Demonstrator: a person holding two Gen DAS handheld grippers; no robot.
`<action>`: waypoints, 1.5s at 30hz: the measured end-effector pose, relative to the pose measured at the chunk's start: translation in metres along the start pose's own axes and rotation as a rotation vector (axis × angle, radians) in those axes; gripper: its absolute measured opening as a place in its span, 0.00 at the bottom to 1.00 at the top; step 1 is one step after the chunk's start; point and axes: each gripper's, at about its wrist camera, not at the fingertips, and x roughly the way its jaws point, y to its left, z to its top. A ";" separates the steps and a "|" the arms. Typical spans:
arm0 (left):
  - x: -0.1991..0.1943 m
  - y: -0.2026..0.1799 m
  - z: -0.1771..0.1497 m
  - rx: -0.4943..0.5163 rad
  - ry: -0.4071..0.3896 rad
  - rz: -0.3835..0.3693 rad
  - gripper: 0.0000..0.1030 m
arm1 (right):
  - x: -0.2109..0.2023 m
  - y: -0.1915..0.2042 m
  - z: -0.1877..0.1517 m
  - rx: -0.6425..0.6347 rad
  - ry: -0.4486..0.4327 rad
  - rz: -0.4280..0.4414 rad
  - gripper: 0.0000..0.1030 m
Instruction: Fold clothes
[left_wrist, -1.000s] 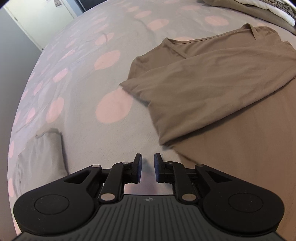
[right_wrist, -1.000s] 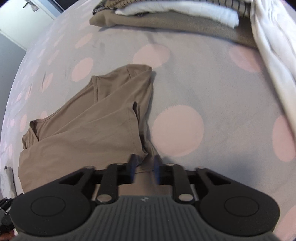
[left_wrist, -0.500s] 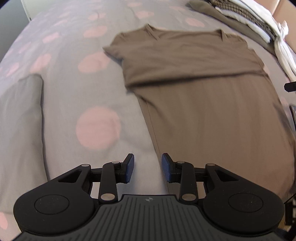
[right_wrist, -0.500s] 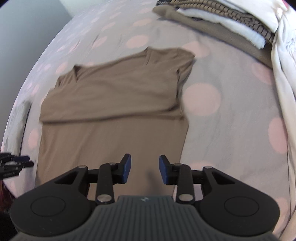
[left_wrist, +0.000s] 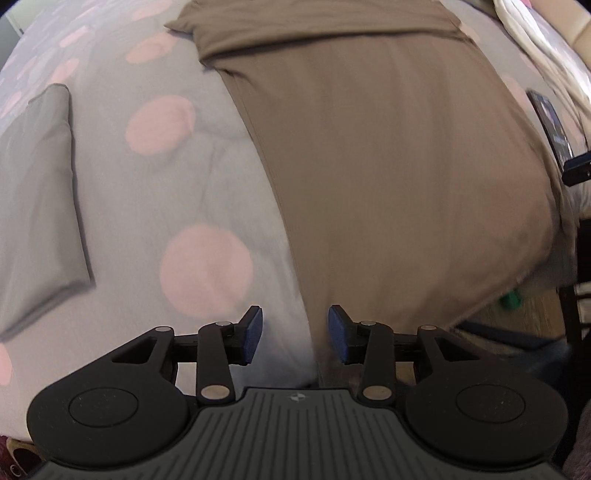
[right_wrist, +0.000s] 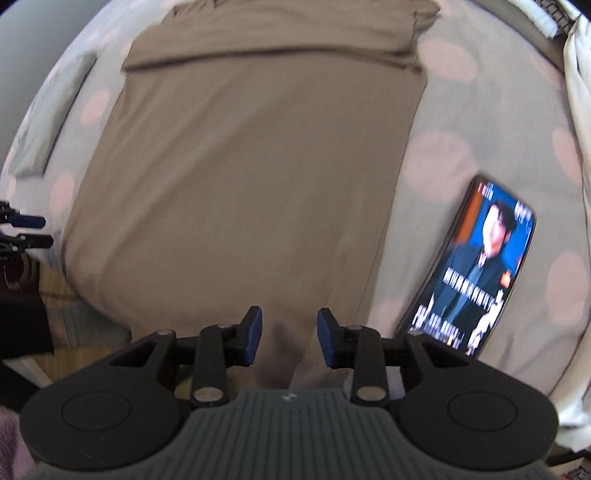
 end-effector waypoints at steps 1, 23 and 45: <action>0.001 -0.004 -0.006 0.014 0.013 0.008 0.36 | 0.001 0.003 -0.006 -0.005 0.012 -0.003 0.35; 0.048 -0.040 -0.032 0.185 0.099 0.114 0.32 | 0.043 0.020 -0.042 -0.024 0.173 -0.172 0.12; -0.027 0.000 -0.012 -0.023 0.007 -0.144 0.01 | -0.038 0.009 -0.020 -0.078 0.083 -0.096 0.02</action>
